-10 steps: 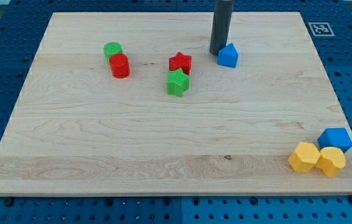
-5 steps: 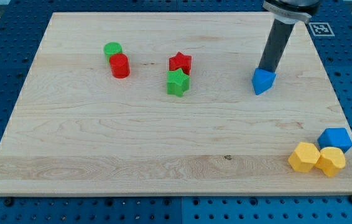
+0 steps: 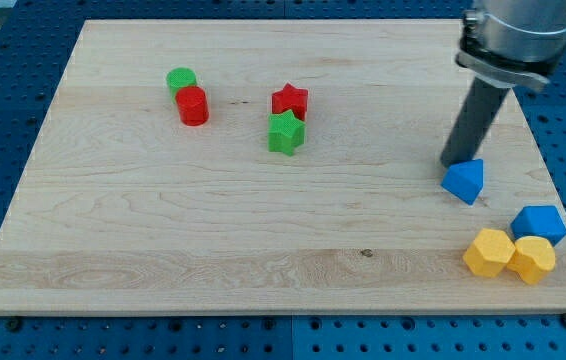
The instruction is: Push the blue triangle to the yellow hexagon
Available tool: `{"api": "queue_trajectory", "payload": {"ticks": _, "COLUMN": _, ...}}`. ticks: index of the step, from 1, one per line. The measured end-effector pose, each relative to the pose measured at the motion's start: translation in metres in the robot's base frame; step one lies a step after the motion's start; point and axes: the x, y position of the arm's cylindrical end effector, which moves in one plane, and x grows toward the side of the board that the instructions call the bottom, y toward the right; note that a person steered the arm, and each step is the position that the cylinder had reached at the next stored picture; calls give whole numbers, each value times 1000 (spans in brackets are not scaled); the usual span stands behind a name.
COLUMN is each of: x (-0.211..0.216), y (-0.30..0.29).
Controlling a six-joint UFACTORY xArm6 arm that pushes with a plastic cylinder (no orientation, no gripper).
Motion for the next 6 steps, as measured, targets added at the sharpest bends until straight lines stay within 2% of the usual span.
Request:
{"api": "queue_trajectory", "payload": {"ticks": 2, "x": 0, "y": 5}}
{"api": "queue_trajectory", "payload": {"ticks": 4, "x": 35, "y": -3}}
{"api": "queue_trajectory", "payload": {"ticks": 6, "x": 43, "y": -2}}
